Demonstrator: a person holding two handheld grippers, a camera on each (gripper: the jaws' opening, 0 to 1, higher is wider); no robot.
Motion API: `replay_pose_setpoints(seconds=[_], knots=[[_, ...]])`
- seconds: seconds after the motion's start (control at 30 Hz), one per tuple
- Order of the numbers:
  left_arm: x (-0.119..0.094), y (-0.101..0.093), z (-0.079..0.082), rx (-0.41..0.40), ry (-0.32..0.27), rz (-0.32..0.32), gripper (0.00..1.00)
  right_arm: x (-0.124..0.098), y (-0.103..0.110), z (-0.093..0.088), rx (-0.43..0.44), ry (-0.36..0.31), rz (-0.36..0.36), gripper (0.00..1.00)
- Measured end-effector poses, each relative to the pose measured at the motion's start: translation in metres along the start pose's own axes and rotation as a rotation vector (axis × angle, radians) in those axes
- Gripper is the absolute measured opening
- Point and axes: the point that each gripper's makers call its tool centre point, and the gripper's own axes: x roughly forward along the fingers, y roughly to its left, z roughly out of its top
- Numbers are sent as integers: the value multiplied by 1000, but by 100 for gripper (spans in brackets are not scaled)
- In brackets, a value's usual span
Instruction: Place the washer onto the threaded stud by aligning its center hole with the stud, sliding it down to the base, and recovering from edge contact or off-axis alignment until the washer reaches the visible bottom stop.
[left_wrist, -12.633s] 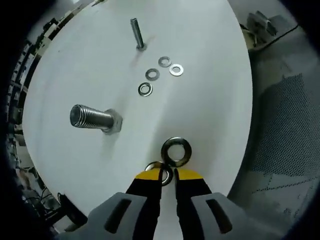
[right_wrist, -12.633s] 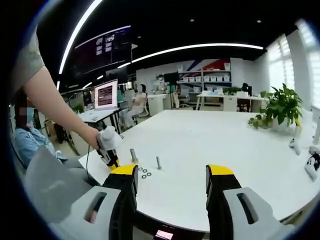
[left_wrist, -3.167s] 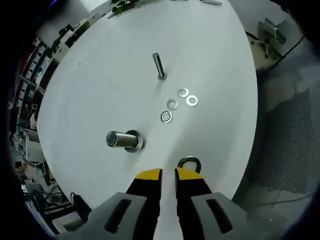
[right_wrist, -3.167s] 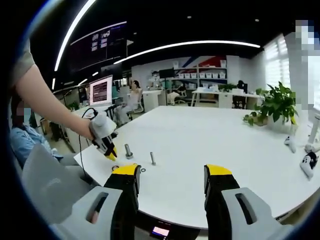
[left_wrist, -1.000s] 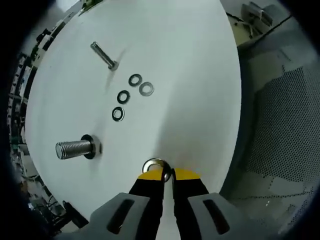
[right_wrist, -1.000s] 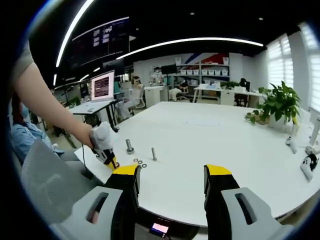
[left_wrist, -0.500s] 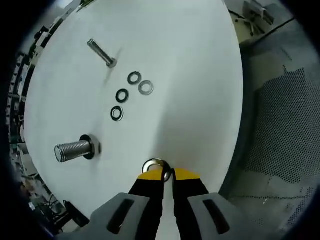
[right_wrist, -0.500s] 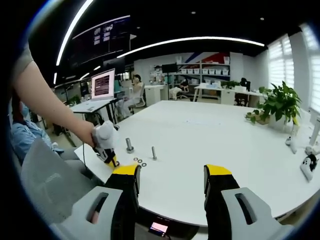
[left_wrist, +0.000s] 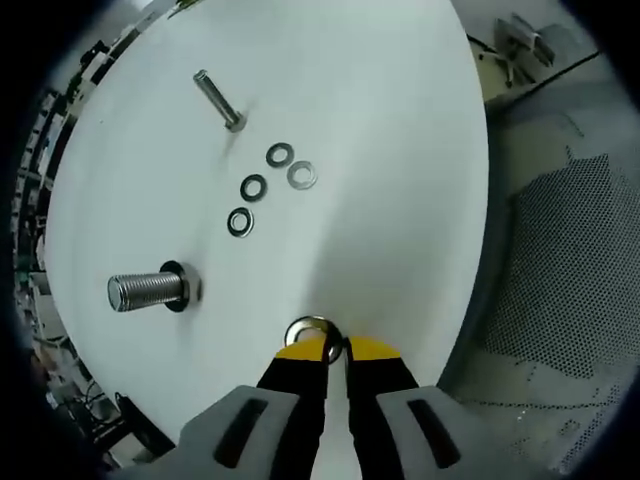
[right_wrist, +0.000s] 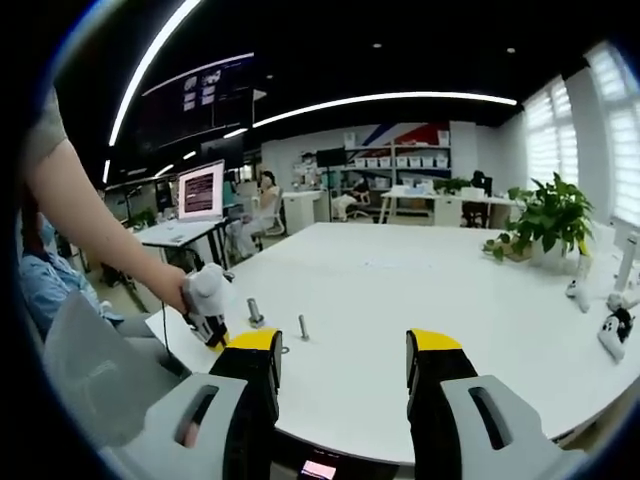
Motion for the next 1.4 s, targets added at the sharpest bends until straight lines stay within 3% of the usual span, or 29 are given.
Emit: replay_pose_setpoints(seconds=[0.37,0.53,0.63,0.83,0.93,1.07,1.23,1.4], knots=[[0,2,0,-23,11,-21,3,-2,-6,4,30,-18,-27,52],[0,1,0,-17,12,-15,3,-1,-8,23,17,-65,-51,52],[0,2,-1,-29,1,-19,3,0,-2,23,-20,-53,-34,52],[1,1,0,-33,1,-21,3,1,-4,32,5,-82,-37,52],[0,0,0,-35,1,-16,3,7,0,32,1,-80,-29,52],[-1,1,-2,-74,-44,-23,3,6,4,31,-27,-83,-21,53],[-1,2,-1,-105,-80,-24,3,3,-1,21,6,-68,-24,53],[-1,-1,0,-19,-71,18,2,-1,-10,20,39,-74,-51,53]])
